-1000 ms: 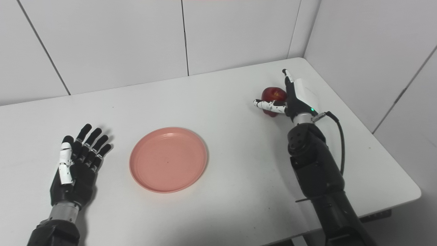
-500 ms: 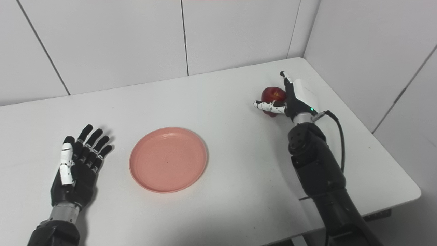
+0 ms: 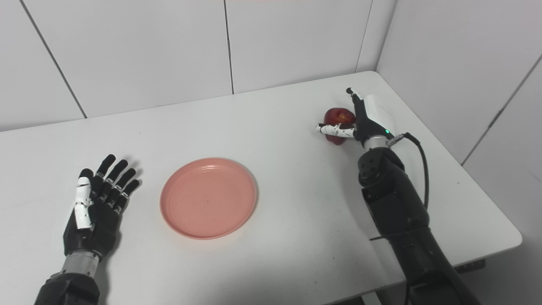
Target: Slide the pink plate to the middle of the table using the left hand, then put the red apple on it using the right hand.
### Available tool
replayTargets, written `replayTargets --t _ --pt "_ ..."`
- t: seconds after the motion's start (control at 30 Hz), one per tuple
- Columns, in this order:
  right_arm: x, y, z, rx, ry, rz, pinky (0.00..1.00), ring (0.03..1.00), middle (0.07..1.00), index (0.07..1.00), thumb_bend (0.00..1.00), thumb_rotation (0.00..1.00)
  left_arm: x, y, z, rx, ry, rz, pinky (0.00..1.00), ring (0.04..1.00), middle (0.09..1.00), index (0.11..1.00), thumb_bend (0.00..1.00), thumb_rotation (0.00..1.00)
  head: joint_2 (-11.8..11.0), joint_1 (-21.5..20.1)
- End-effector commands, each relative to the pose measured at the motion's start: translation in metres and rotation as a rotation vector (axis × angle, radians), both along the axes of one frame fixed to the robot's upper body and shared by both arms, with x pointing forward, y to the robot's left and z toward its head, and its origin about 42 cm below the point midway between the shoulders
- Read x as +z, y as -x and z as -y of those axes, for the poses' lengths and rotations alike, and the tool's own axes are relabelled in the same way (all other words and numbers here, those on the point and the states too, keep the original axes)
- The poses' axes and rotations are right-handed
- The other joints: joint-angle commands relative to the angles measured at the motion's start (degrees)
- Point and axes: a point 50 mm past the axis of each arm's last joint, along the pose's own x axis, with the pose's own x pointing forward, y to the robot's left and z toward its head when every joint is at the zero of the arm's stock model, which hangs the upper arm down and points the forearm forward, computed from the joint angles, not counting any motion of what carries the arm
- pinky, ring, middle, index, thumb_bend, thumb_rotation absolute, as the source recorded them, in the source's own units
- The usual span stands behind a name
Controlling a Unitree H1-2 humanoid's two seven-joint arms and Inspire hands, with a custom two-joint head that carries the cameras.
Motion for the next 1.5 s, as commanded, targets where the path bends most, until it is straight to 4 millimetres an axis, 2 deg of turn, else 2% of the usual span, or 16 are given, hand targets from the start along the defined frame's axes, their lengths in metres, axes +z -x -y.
replayTargets --t 0.0,0.13,0.23,0.3,0.4,0.43,0.47,0.57,0.77,1.1,1.33,1.47 --pt "0.03 -0.012 0.005 0.02 0.035 0.116 0.73 0.836 0.869 0.859 0.94 0.35 0.002 0.0 0.002 0.001 -0.001 -0.005 0.88 0.88 0.895 0.886 0.41 1.0 0.1 0.0" --pt "0.028 -0.014 0.006 0.022 0.015 0.137 0.63 0.744 0.806 0.815 0.88 0.26 0.003 0.001 0.002 -0.001 -0.002 -0.002 0.88 0.879 0.893 0.884 0.41 1.0 0.2 0.0" --pt "0.026 -0.015 0.008 0.026 0.018 0.151 0.57 0.663 0.724 0.737 0.84 0.18 0.002 0.001 0.002 -0.001 -0.002 -0.002 0.88 0.88 0.895 0.888 0.41 1.0 0.2 0.0" --pt "0.025 -0.016 0.008 0.026 0.017 0.161 0.57 0.655 0.713 0.725 0.83 0.17 0.002 0.0 0.002 -0.002 -0.002 -0.003 0.88 0.88 0.895 0.887 0.41 1.0 0.2 0.0" --pt "0.024 -0.017 0.01 0.026 0.025 0.167 0.51 0.579 0.63 0.639 0.8 0.13 0.002 0.0 0.002 -0.005 0.001 -0.004 0.89 0.882 0.897 0.891 0.41 1.0 0.2 0.0" --pt "0.023 -0.018 0.011 0.027 0.033 0.166 0.5 0.56 0.609 0.602 0.75 0.13 0.002 0.001 0.002 -0.004 0.001 -0.004 0.89 0.882 0.896 0.89 0.41 1.0 0.2 0.0" --pt "0.022 -0.019 0.011 0.028 0.039 0.165 0.47 0.527 0.573 0.526 0.59 0.14 0.002 0.001 0.002 -0.003 0.001 -0.004 0.88 0.881 0.895 0.889 0.42 1.0 0.2 0.0" --pt "0.021 -0.02 0.012 0.033 0.048 0.16 0.44 0.504 0.551 0.494 0.53 0.14 0.002 0.001 0.002 -0.004 -0.001 -0.002 0.88 0.88 0.894 0.888 0.41 1.0 0.2 0.0" --pt "0.017 -0.023 0.01 0.037 0.054 0.156 0.36 0.431 0.483 0.483 0.52 0.13 0.002 0.002 0.002 -0.005 -0.005 -0.003 0.89 0.883 0.897 0.89 0.42 1.0 0.3 0.2" --pt "0.019 -0.022 0.008 0.037 0.057 0.171 0.39 0.462 0.508 0.485 0.52 0.13 0.001 0.002 0.002 -0.005 -0.007 -0.004 0.88 0.879 0.894 0.887 0.42 1.0 0.2 0.6" --pt "0.03 -0.016 0.004 0.055 0.055 0.219 0.37 0.445 0.491 0.484 0.52 0.13 0.002 0.002 0.004 -0.003 -0.006 -0.004 0.88 0.876 0.891 0.884 0.42 1.0 0.1 1.1" --pt "0.044 -0.01 -0.006 0.083 0.062 0.262 0.36 0.438 0.485 0.484 0.52 0.13 0.002 0.002 0.006 -0.005 -0.006 -0.002 0.88 0.878 0.892 0.886 0.42 1.0 0.0 1.7"
